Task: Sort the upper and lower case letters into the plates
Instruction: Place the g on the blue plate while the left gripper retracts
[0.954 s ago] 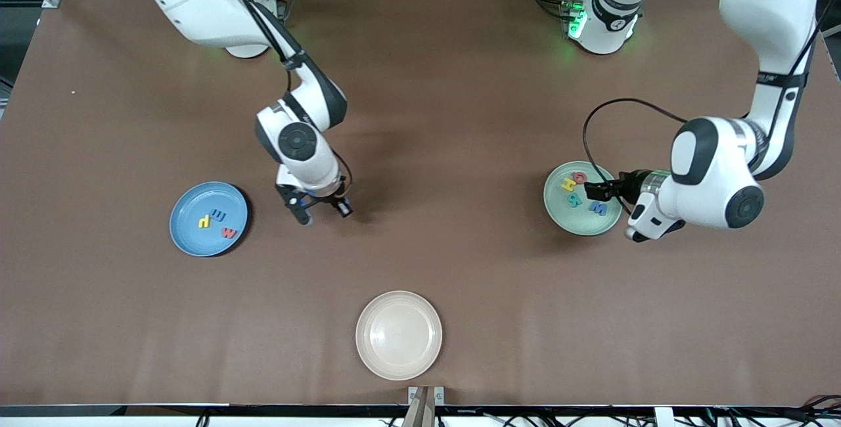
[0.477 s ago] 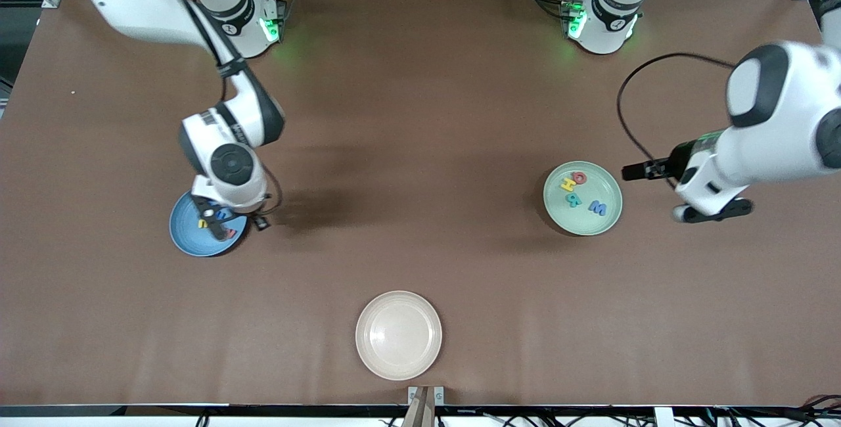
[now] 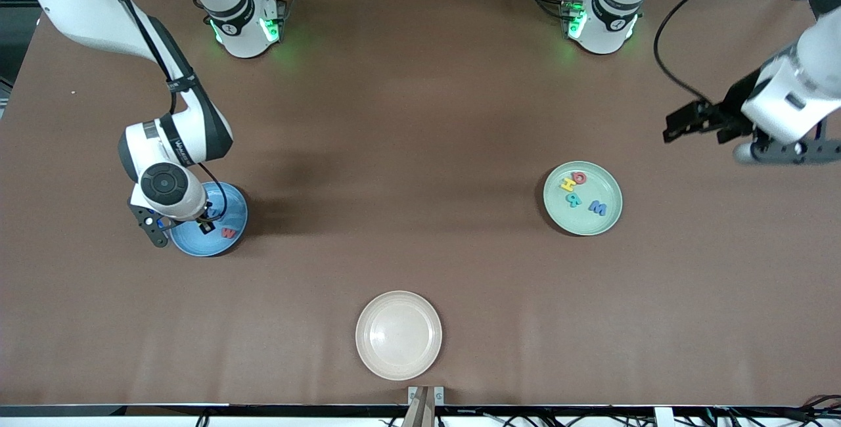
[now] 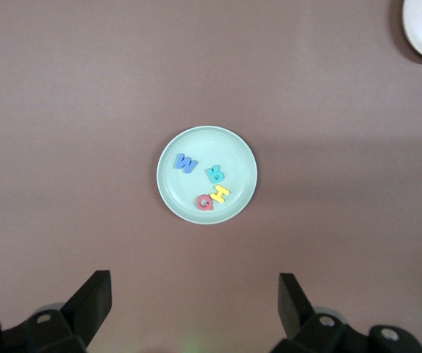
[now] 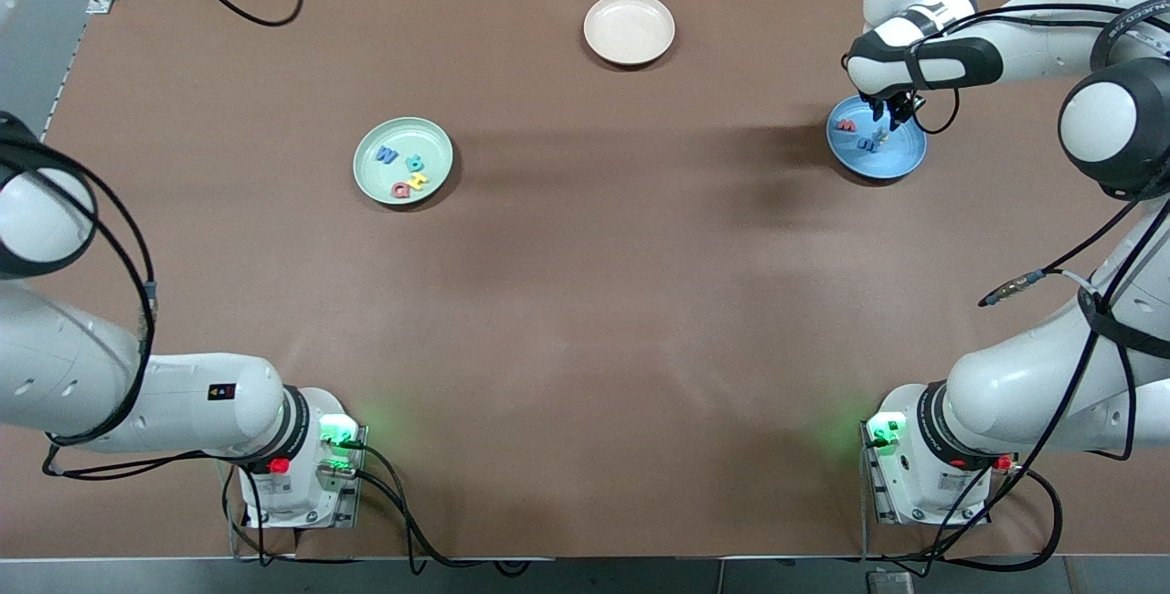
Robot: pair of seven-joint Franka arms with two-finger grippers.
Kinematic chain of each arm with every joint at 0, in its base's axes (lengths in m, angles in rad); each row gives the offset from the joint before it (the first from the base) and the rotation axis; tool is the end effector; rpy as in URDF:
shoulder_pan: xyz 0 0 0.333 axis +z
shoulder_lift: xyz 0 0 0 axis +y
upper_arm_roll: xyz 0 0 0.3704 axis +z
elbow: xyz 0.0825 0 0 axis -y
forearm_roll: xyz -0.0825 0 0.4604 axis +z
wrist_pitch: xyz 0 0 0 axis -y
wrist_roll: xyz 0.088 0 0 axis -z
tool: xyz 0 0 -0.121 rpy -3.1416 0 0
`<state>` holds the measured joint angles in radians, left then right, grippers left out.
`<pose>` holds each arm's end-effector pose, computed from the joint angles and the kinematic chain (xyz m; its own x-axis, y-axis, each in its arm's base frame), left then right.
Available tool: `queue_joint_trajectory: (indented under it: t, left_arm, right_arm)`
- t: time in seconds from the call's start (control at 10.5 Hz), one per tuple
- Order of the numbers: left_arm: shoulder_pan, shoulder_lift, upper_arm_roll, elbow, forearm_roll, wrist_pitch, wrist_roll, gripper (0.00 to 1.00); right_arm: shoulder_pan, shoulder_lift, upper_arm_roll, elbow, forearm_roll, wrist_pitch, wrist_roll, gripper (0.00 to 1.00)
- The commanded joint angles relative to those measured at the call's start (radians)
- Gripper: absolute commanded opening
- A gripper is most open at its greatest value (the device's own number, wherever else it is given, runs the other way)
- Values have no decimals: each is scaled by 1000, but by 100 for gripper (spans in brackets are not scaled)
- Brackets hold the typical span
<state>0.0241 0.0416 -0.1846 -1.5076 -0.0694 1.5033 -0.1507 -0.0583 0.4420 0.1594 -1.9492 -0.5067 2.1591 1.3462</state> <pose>0.6293 -0.1081 0.6680 0.9983 -0.0149 -0.0560 -0.0110 -0.9975 0.0693 0.6695 0.0401 0.2203 0.6175 -0.7582 0.2091 -0.7774 -0.5481 0.3084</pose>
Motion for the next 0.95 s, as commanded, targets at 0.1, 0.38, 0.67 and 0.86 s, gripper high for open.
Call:
queue_joint_trajectory:
  t: [0.1, 0.38, 0.67, 0.86]
  left_arm:
    - [-4, -51, -55, 33, 89, -69, 14, 100]
    - [-3, -60, -72, 33, 88, -69, 8, 100]
    - [-4, -59, -72, 38, 88, -69, -59, 100]
    - [-3, -58, -69, 50, 89, -69, -64, 100]
  right_arm:
    - [-49, -129, 22, -14, 60, -30, -256, 100]
    - [-161, -251, 16, -11, 264, -74, -762, 100]
    - [-117, -354, -26, -10, 357, -169, -1044, 100]
    - [-11, -410, -157, 25, 456, -253, -1243, 100]
